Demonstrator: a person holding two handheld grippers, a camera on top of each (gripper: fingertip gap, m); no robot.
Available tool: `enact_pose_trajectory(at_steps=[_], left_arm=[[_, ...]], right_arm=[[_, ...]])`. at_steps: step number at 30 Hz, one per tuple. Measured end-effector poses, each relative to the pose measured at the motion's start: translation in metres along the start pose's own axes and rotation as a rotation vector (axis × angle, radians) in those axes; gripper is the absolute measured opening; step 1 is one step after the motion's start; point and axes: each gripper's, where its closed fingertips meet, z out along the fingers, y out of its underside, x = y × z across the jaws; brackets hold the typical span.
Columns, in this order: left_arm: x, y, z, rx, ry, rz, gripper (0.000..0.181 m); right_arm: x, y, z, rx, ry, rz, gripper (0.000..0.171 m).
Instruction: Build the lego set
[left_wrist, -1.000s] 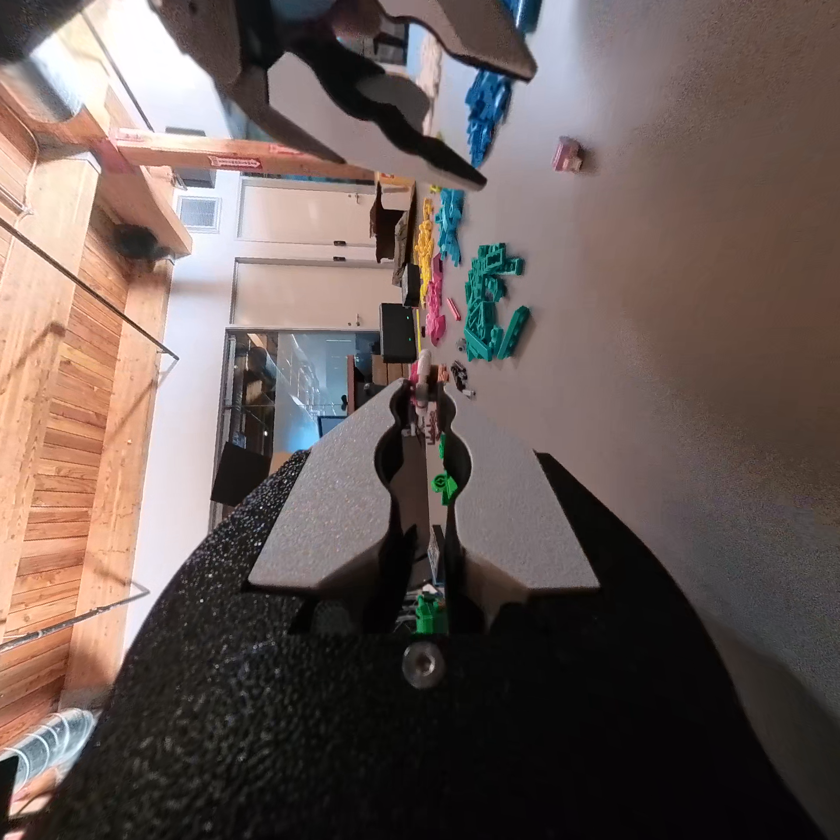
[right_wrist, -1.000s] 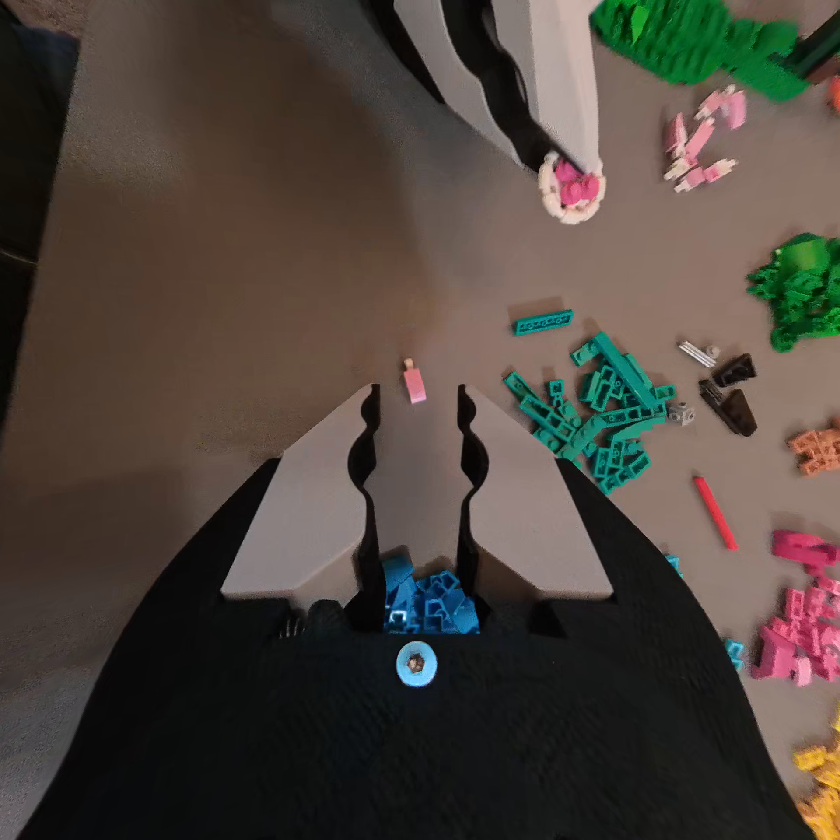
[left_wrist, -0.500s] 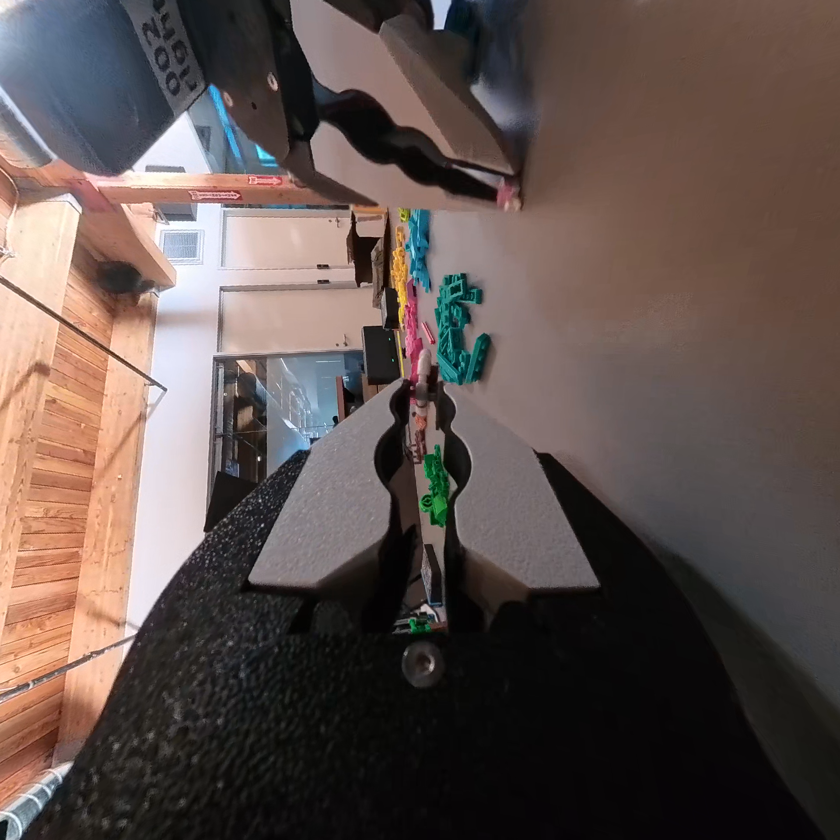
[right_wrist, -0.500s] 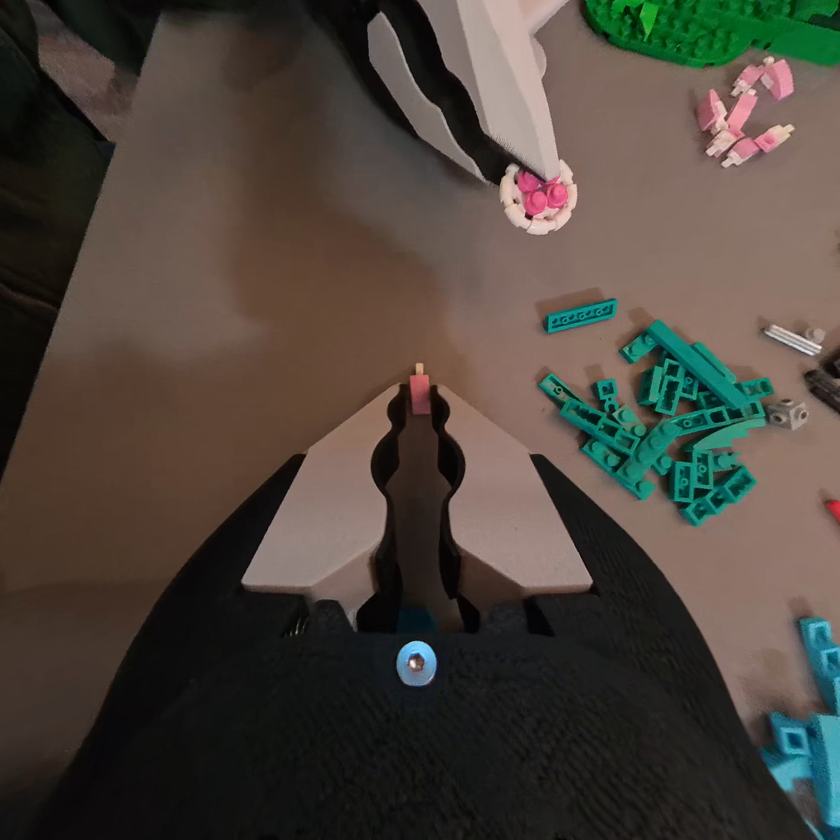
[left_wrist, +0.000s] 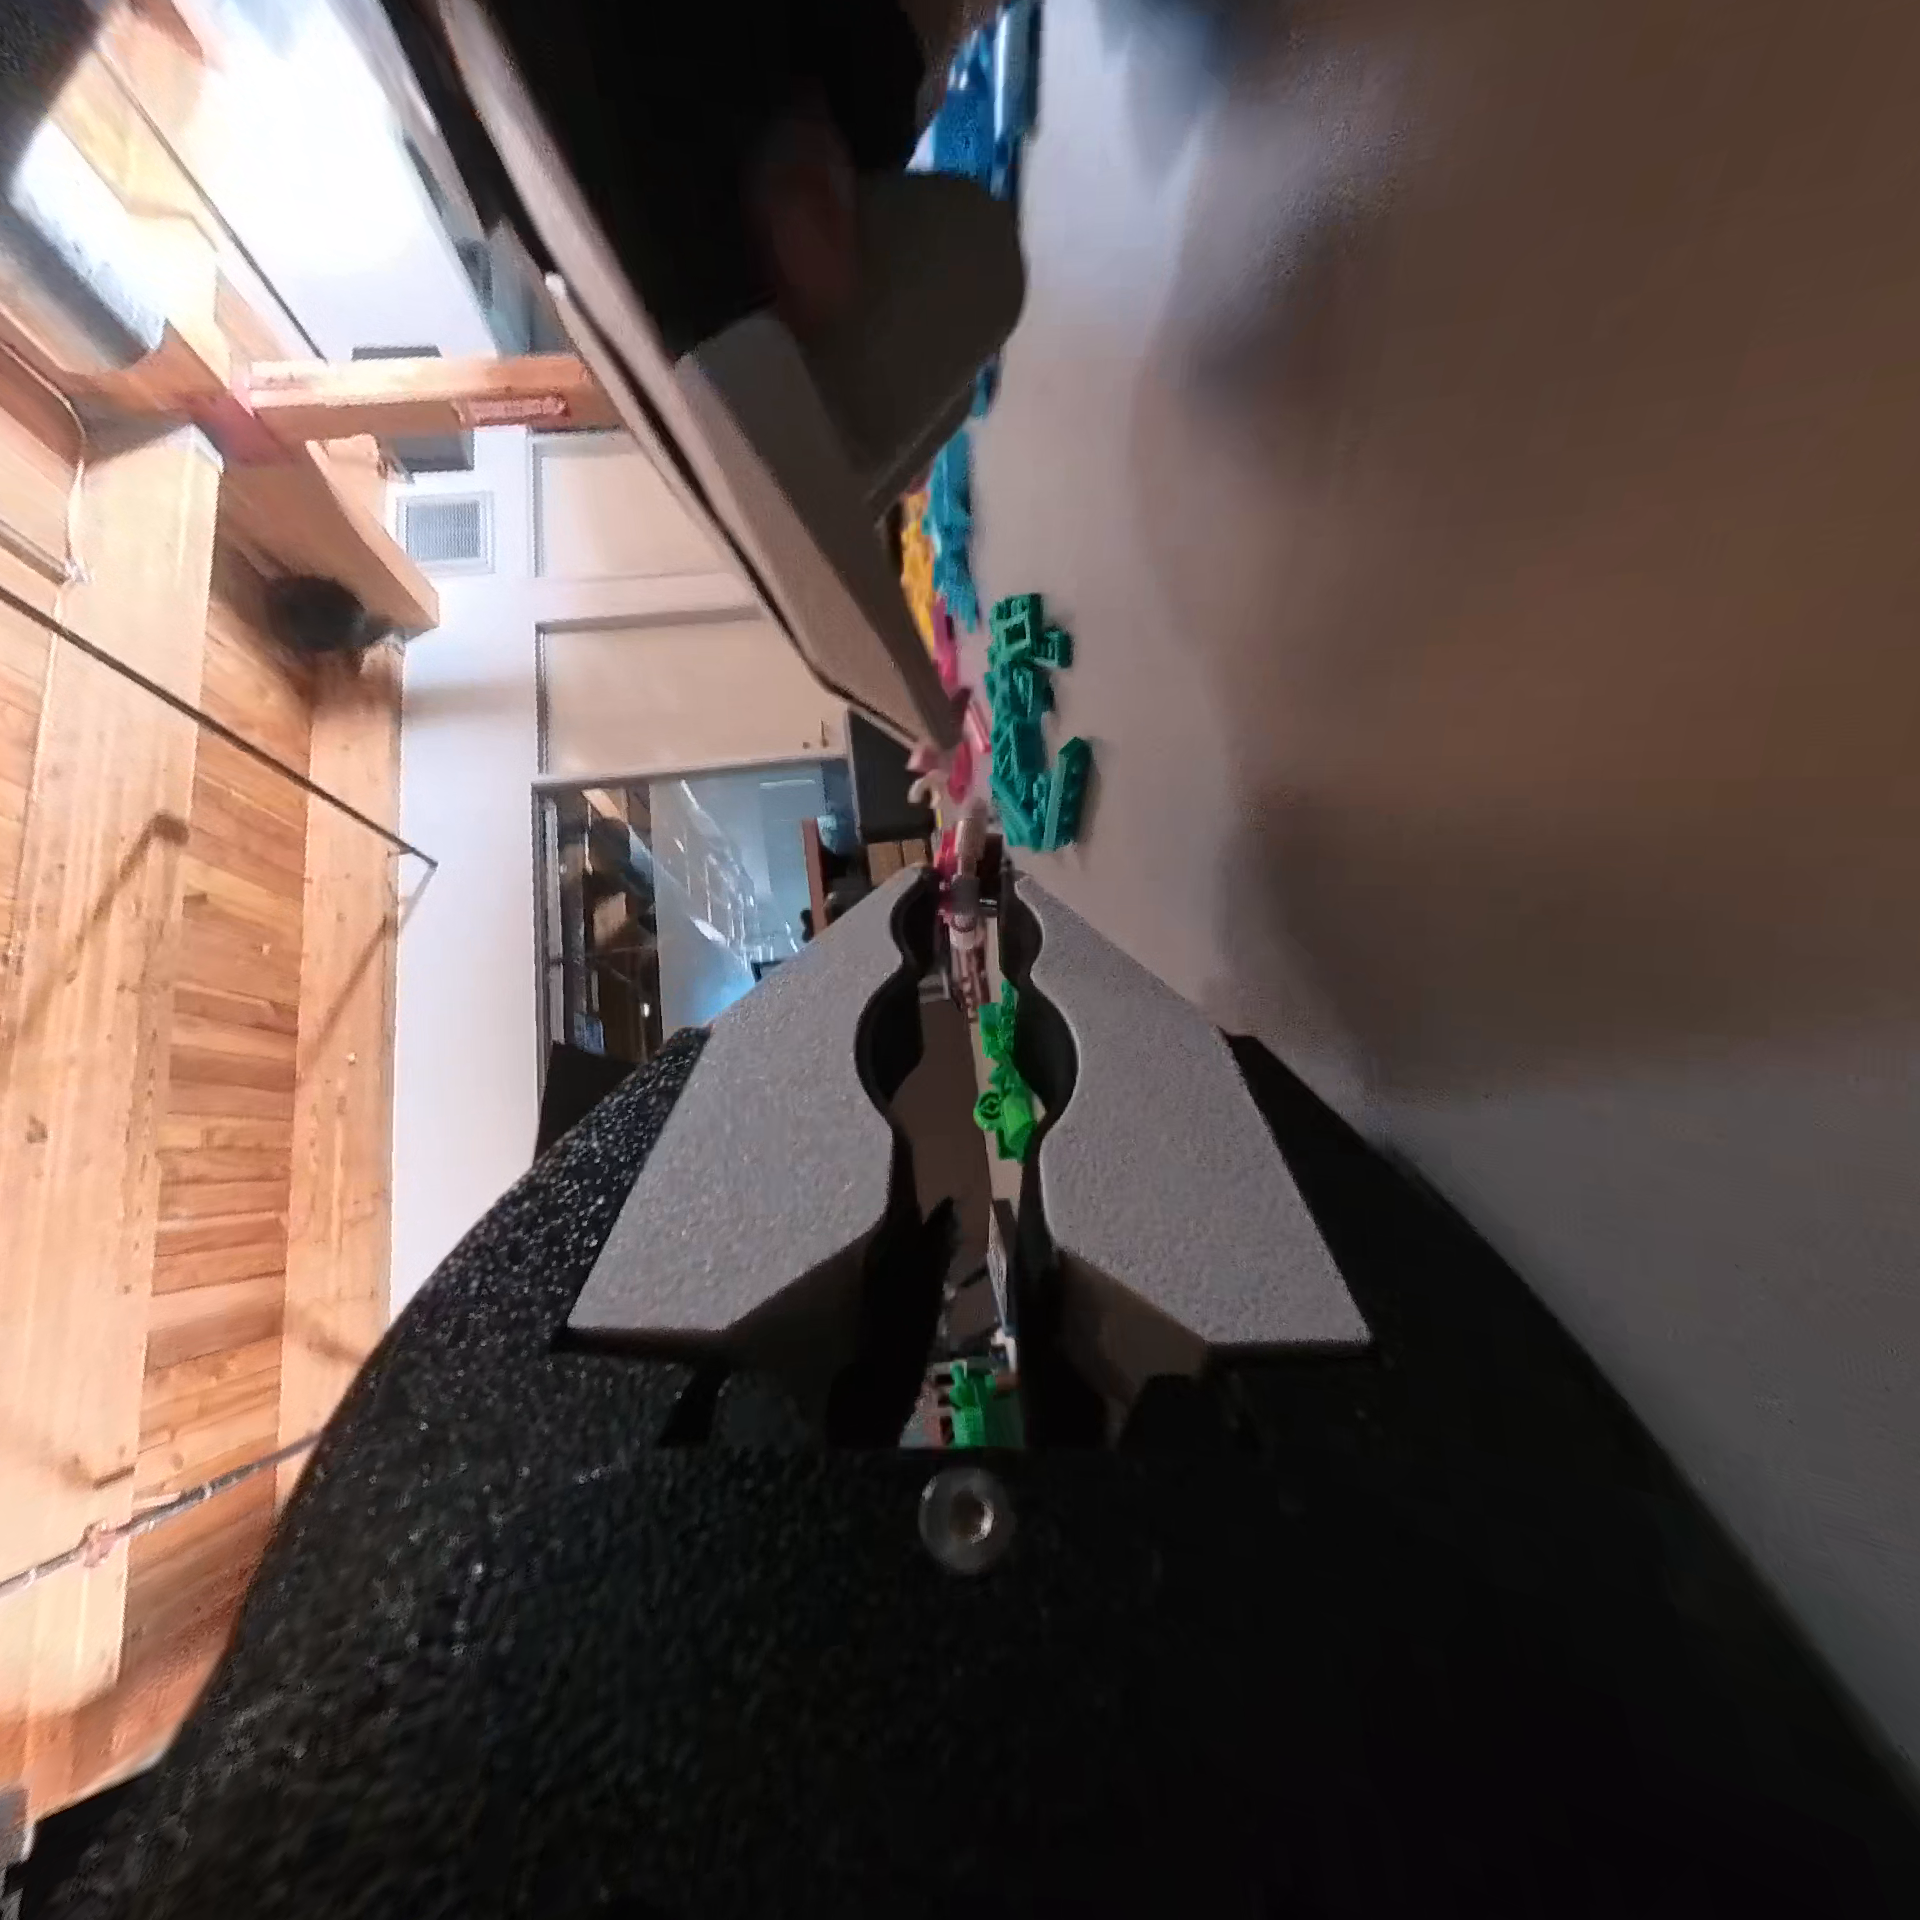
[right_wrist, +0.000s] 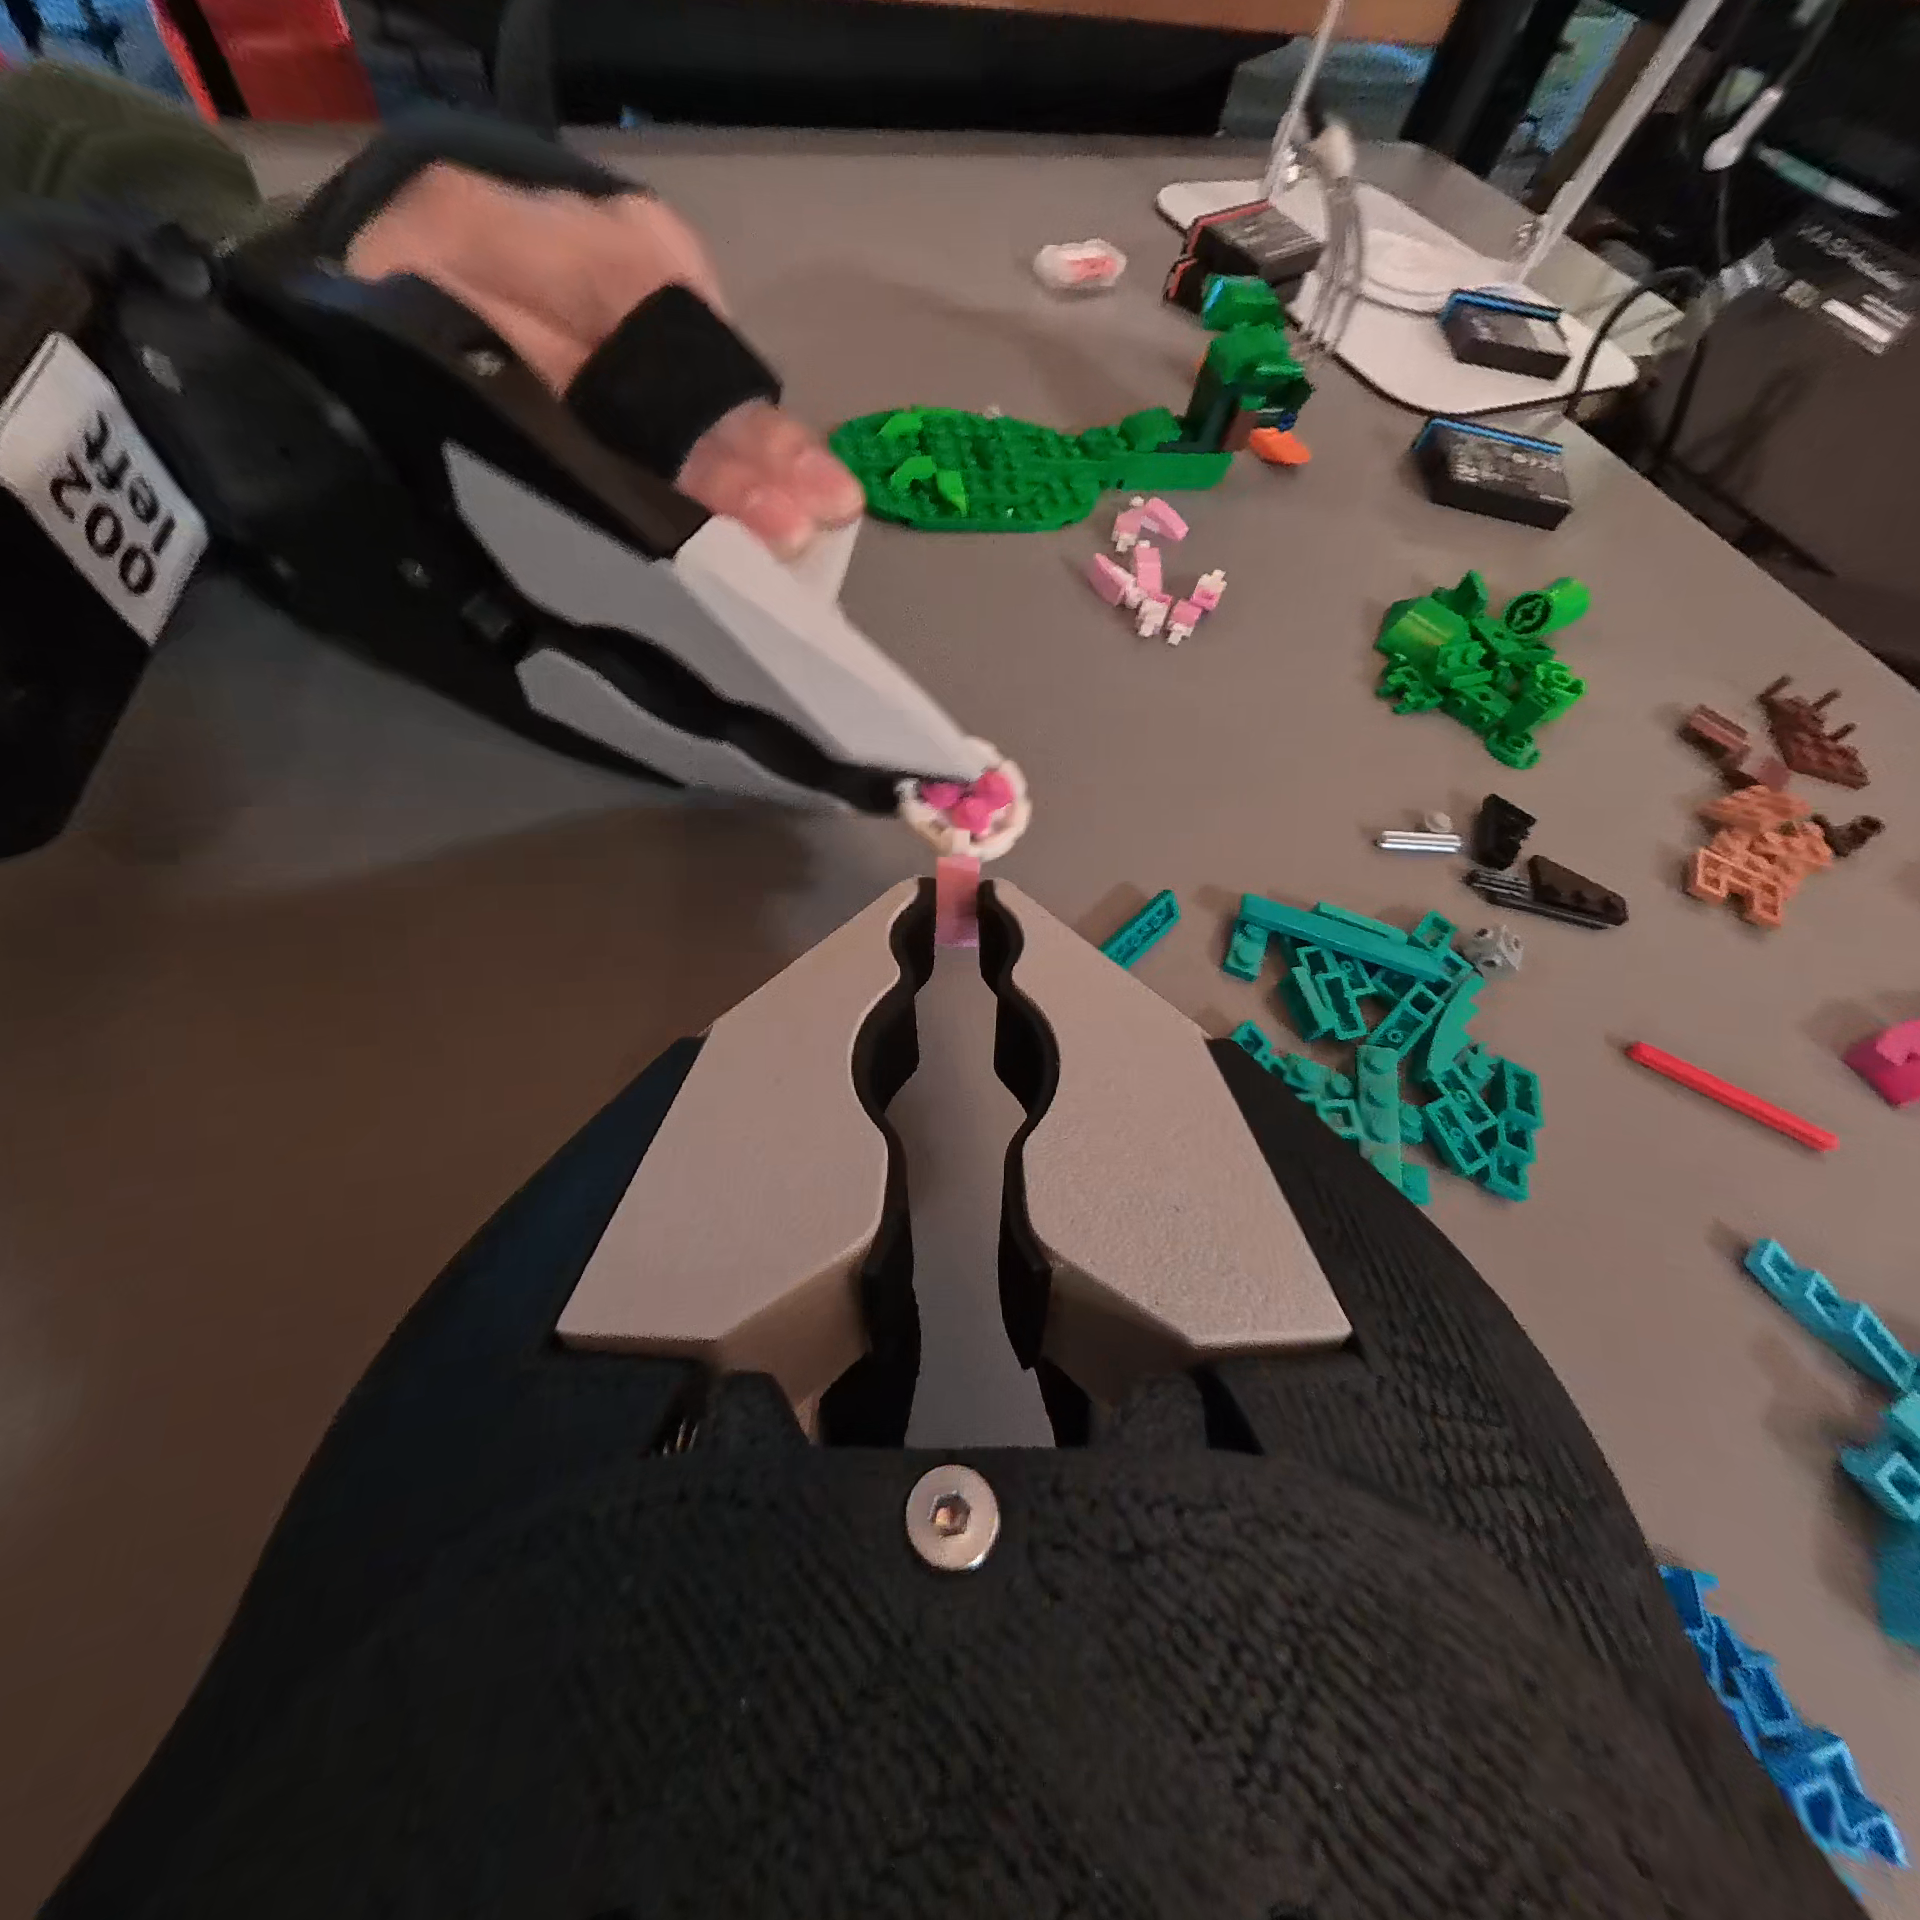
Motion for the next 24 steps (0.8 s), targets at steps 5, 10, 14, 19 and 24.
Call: enact_pose_trajectory(at_steps=[5,10,14,19,24], left_arm=[[0.007,-0.008,0.000,0.056,0.041,-0.012,0.008],[0.006,-0.005,0.001,0.045,0.037,-0.016,0.008],[0.007,-0.008,0.001,0.059,0.041,-0.003,0.008],[0.009,-0.010,0.000,0.077,0.051,0.000,0.008],[0.010,-0.012,-0.002,0.098,0.059,0.007,0.008]], right_arm=[[0.000,0.007,0.003,-0.049,-0.051,0.065,0.006],[-0.004,0.017,0.000,-0.100,-0.110,0.110,0.006],[-0.007,0.019,0.001,-0.111,-0.122,0.101,0.006],[-0.008,0.019,0.001,-0.117,-0.136,0.100,0.006],[-0.010,0.019,0.000,-0.112,-0.157,0.106,0.006]])
